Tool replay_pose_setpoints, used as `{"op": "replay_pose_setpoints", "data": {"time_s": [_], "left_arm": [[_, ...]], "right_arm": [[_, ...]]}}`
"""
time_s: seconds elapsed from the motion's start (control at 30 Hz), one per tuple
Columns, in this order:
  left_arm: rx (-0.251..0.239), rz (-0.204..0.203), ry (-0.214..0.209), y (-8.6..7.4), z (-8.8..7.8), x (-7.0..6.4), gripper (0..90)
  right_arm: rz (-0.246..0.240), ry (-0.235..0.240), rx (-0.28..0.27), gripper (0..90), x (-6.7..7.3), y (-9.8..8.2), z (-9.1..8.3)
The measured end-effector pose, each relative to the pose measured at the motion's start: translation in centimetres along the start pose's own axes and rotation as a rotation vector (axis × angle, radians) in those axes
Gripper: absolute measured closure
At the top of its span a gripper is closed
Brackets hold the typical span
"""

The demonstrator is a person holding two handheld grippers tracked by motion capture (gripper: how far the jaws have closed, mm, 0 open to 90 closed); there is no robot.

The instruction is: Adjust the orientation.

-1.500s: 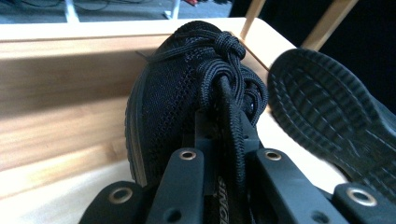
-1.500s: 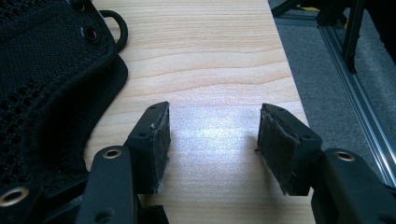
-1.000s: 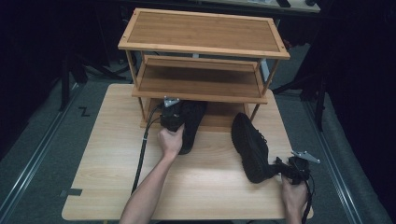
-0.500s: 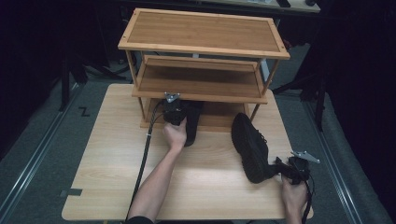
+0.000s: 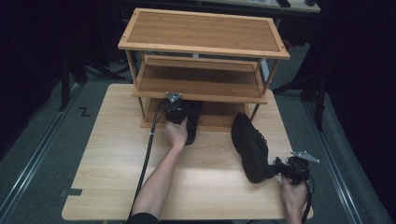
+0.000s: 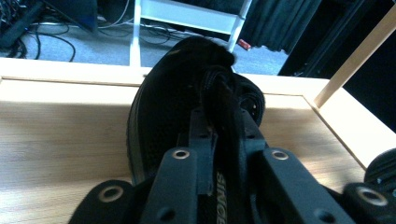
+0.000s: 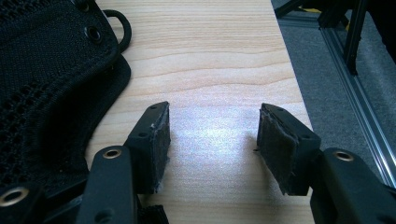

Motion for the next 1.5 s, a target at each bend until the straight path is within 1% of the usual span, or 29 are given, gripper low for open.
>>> {"op": "replay_pose_setpoints", "data": {"time_s": [0.03, 0.07, 0.1, 0.13, 0.2, 0.47, 0.53, 0.57, 0.6, 0.63, 0.73, 0.8, 0.83, 0.9, 0.97, 1.0, 1.1, 1.2, 1.27, 1.3, 1.43, 1.47, 1.5], "left_arm": [[0.006, 0.018, 0.009, 0.0, 0.0, 0.1, 76.3], [0.006, 0.018, 0.009, 0.0, 0.0, 0.1, 75.4], [0.008, 0.030, 0.014, -0.1, 0.0, 0.2, 75.4], [0.013, 0.049, 0.012, -0.1, 0.0, 0.4, 74.2], [0.020, 0.055, 0.015, -0.2, -0.1, 0.4, 73.3], [0.045, 0.074, -0.005, -0.3, -0.2, 0.4, 69.5], [0.061, 0.083, -0.002, -0.4, -0.3, 0.5, 65.9], [0.061, 0.083, -0.002, -0.4, -0.3, 0.5, 64.1], [0.064, 0.087, 0.003, -0.4, -0.3, 0.6, 64.1], [0.069, 0.095, 0.012, -0.5, -0.5, 0.8, 58.9], [0.070, 0.100, 0.015, -0.4, -0.8, 1.0, 53.3], [0.070, 0.115, 0.027, -0.4, -1.1, 1.2, 51.3], [0.065, 0.113, 0.022, -0.4, -1.2, 1.2, 50.4], [0.068, 0.124, 0.017, -0.4, -1.4, 1.2, 47.7], [0.064, 0.130, 0.017, -0.4, -1.6, 1.2, 46.3], [0.063, 0.148, 0.016, -0.4, -1.9, 1.2, 45.8], [0.058, 0.156, 0.012, -0.3, -2.3, 1.3, 44.4], [0.054, 0.153, 0.003, -0.4, -2.9, 1.6, 42.7], [0.057, 0.161, 0.006, -0.5, -3.0, 1.7, 42.5], [0.070, 0.175, 0.007, -0.7, -3.3, 1.9, 42.2], [0.078, 0.179, -0.002, -0.9, -3.6, 2.0, 41.4], [0.081, 0.190, -0.004, -1.0, -3.9, 2.0, 41.3], [0.081, 0.190, -0.004, -1.0, -3.9, 2.0, 41.2]], "right_arm": [[0.000, 0.000, 0.000, 44.4, 0.0, 0.0, 0.0], [-0.001, 0.000, 0.000, 44.4, 0.0, 0.0, 0.0], [-0.001, 0.000, 0.000, 44.4, 0.0, 0.0, 0.0], [-0.001, 0.000, 0.000, 44.4, 0.0, 0.0, 0.0], [-0.002, -0.001, -0.001, 44.4, 0.0, 0.0, 0.0], [-0.003, 0.001, -0.001, 44.4, 0.0, 0.0, 0.0], [-0.004, 0.001, -0.001, 44.4, 0.0, 0.0, 0.0], [-0.004, 0.001, -0.001, 44.4, 0.0, 0.0, 0.0], [-0.003, 0.002, -0.001, 44.4, 0.0, 0.0, 0.0], [-0.002, 0.002, -0.001, 44.4, 0.0, 0.0, 0.0], [-0.003, 0.003, -0.001, 44.4, 0.0, 0.0, 0.0], [-0.004, 0.003, -0.001, 44.4, 0.0, 0.0, 0.0], [-0.003, 0.003, -0.001, 44.4, 0.0, 0.0, 0.0], [0.000, 0.004, 0.000, 44.3, 0.0, 0.0, 0.0], [-0.004, 0.004, -0.001, 44.2, 0.0, 0.0, 0.0], [-0.003, 0.005, -0.001, 44.2, 0.0, 0.0, 0.0], [-0.003, 0.005, -0.001, 44.1, 0.0, 0.0, 0.0], [-0.003, 0.006, -0.001, 44.0, 0.0, 0.0, 0.0], [-0.003, 0.006, -0.001, 44.0, 0.0, 0.0, 0.0], [-0.003, 0.006, -0.001, 43.9, 0.0, 0.0, 0.0], [-0.003, 0.006, -0.001, 43.8, 0.0, 0.0, 0.0], [-0.003, 0.006, -0.001, 43.7, 0.0, 0.0, 0.0], [-0.003, 0.006, -0.001, 43.7, 0.0, 0.0, 0.0]]}}
Point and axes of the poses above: each handheld gripper's, and its own axes: z roughly forward along the jaws, y roughly out of its top, x roughly to its left, the point moved 8 cm from there along z, roughly forward along the jaws, and after that the axes turned 7 degrees about x, right-handed, at the moved point
